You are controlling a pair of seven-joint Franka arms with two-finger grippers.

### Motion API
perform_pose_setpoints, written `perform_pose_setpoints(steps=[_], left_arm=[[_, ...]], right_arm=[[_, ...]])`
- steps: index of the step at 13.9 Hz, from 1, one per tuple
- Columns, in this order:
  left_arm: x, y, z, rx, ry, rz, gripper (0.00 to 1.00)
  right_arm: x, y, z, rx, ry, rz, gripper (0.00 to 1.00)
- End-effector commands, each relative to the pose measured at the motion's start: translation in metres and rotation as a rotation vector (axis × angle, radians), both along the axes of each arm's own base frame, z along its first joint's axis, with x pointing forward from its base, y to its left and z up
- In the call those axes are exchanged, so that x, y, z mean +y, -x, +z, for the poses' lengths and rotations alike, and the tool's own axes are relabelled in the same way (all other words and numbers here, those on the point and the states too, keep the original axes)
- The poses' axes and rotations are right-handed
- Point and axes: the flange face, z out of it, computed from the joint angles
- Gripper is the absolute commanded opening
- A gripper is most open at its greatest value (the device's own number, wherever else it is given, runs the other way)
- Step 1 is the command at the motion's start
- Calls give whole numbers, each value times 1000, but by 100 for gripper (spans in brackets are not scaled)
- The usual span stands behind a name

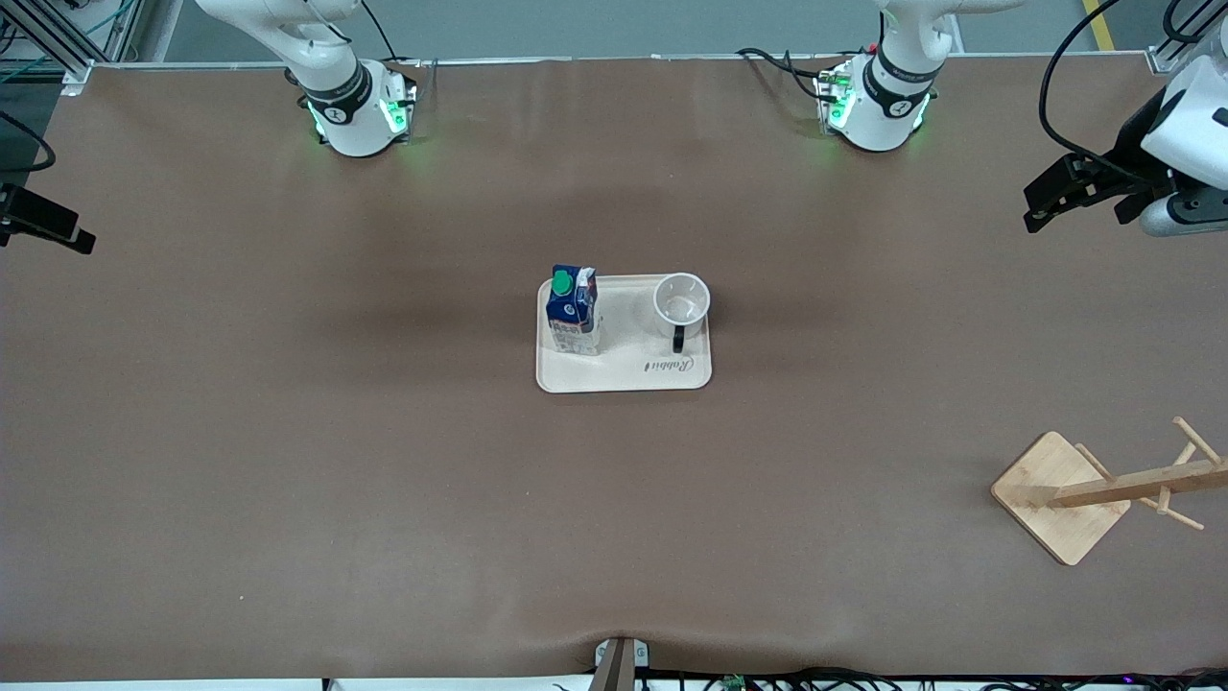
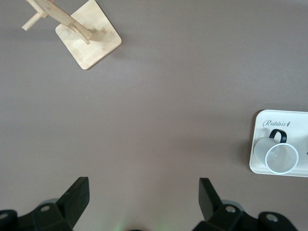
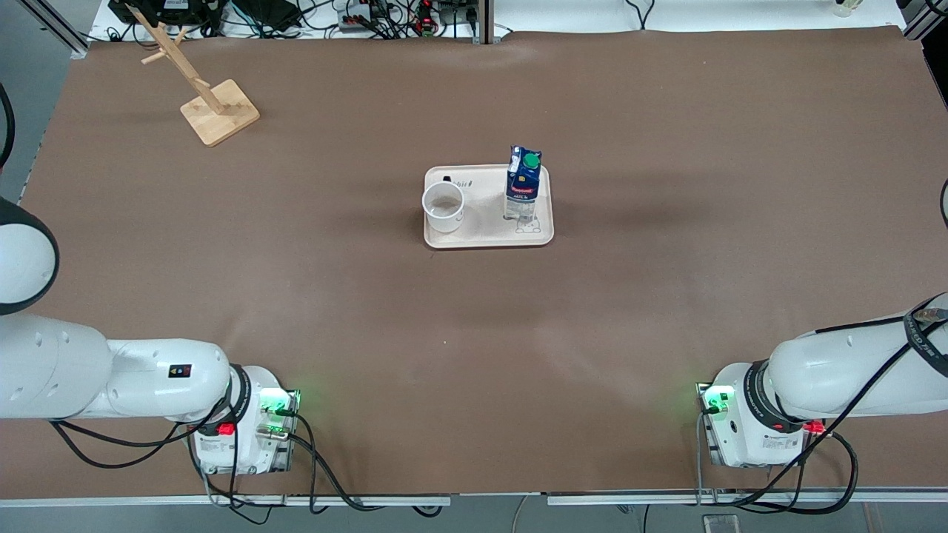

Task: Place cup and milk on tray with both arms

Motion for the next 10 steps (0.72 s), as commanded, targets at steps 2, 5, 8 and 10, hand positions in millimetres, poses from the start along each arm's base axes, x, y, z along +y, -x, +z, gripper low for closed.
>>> perform_pose_setpoints(steps=[2, 5, 8, 10], left_arm=[[2, 0, 4, -3, -19, -9, 100], [3, 0, 4, -2, -19, -10, 100], [9, 0, 4, -2, -19, -2, 100], [9, 0, 4, -2, -17, -1, 100]], right_arm=[[-2, 21, -3, -32, -3, 82, 100], [3, 37, -6, -21, -6, 100, 100], [6, 43, -8, -50, -3, 93, 100], [6, 44, -8, -49, -3, 94, 100]])
